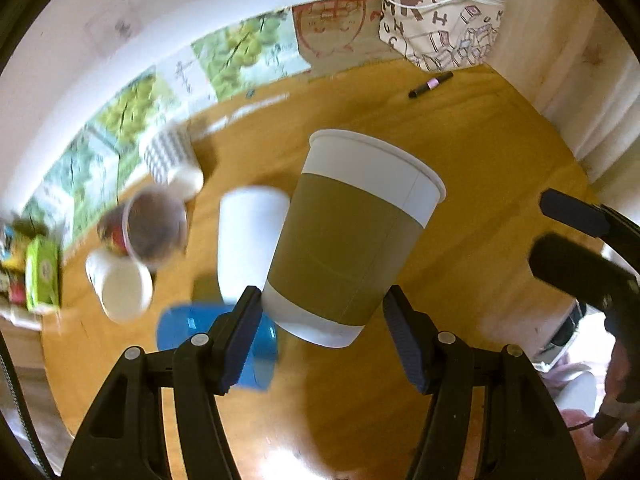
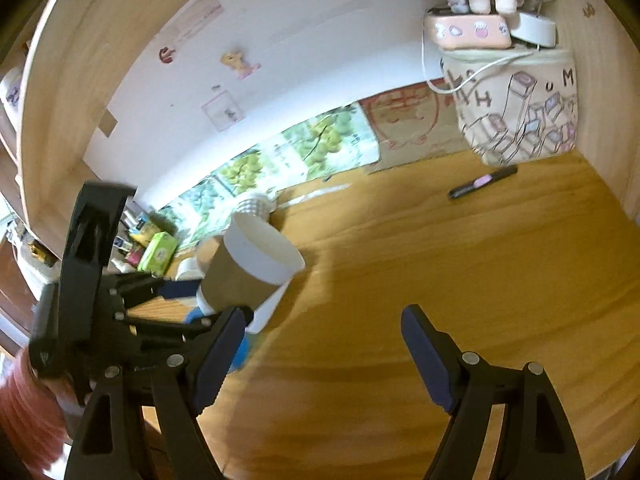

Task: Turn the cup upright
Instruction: 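Lift the cup with the left gripper and turn it rim-up toward the right gripper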

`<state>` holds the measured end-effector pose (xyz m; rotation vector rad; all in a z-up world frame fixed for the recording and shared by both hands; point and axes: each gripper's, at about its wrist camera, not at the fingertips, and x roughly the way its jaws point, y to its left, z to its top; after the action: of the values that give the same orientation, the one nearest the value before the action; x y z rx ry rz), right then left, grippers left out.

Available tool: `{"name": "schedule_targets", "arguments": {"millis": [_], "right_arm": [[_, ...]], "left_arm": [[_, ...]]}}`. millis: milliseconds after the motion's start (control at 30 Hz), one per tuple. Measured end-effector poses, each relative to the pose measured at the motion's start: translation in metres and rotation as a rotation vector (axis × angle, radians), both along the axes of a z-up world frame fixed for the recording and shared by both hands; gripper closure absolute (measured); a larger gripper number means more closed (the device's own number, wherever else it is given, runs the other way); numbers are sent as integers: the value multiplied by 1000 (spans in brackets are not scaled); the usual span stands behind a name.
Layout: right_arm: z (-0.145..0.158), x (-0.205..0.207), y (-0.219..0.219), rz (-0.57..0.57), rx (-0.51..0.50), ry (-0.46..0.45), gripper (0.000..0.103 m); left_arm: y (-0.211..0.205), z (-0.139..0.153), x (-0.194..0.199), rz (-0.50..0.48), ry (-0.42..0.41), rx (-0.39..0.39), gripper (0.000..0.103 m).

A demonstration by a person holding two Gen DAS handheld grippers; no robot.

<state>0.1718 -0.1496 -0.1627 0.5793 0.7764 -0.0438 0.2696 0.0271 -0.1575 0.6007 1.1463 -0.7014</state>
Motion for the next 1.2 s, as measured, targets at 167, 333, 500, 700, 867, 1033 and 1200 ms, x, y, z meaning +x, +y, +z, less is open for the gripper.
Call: {"name": "schedule_targets", "arguments": {"millis": [167,333,500,700,867,1033,1200], "right_arm": [[-3,-12,27,-20,5,23,22],[-8,-22,51,-31,18,54,22],[-17,-29,69,-49,56,90,22],[-30,-37,87,-48,96,145,22],[-43,-39,99,-41,134,199,22],[-58,-40,108,-34,176,251,22],[-67,-40,113,-34,197,286,22]], "left_arm": [[29,-7,-21,3,39,-23,36],[50,-15,-41,6,97,-69,36],[63,-24,-59,-12,143,-95,36],[79,-43,-66,-8,210,-100,36],[88,-56,-66,6,255,-107,36],[91,-68,-67,17,293,-91,36],[91,-73,-69,13,300,-87,36]]}}
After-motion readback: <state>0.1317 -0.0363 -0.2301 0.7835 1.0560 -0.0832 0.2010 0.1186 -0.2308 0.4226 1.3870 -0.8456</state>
